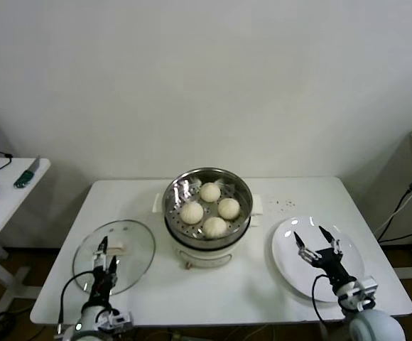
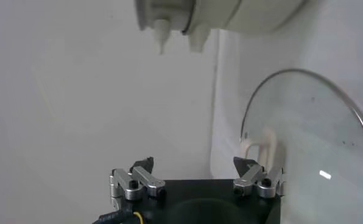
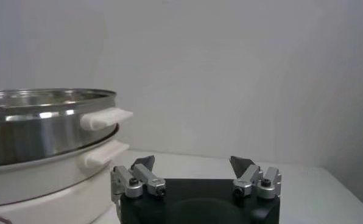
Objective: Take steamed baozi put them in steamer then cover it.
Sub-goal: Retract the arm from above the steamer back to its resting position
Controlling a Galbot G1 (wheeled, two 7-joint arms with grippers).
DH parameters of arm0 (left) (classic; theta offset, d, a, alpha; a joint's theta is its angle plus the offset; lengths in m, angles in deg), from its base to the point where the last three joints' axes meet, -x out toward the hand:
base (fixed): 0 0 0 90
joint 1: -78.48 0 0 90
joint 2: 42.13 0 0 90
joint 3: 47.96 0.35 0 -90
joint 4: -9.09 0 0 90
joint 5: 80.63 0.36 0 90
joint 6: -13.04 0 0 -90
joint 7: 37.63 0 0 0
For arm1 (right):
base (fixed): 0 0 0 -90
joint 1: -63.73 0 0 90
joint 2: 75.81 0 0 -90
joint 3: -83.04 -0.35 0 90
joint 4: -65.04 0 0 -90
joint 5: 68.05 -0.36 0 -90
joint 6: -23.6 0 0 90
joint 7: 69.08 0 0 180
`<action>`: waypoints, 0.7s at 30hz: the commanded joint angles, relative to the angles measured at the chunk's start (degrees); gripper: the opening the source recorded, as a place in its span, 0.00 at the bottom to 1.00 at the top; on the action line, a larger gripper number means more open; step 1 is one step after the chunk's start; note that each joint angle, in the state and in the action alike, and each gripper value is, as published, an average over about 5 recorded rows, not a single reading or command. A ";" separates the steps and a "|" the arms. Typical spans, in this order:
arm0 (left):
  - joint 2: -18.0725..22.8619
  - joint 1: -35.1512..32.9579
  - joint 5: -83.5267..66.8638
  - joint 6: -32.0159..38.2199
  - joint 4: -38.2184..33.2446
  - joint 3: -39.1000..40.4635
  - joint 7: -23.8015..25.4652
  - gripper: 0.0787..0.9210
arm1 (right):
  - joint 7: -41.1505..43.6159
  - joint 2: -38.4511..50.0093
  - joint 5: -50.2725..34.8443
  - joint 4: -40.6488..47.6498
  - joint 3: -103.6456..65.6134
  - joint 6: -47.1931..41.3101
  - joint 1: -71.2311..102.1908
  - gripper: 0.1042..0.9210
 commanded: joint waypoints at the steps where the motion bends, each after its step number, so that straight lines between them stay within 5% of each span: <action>1: -0.45 5.43 9.40 -2.47 8.87 2.26 -1.07 0.88 | -0.37 -3.08 2.32 0.03 -2.29 0.08 2.90 0.88; 21: -1.90 13.21 7.59 -2.20 17.74 3.29 -2.31 0.88 | 1.01 -4.10 4.59 1.75 -2.23 1.42 2.47 0.88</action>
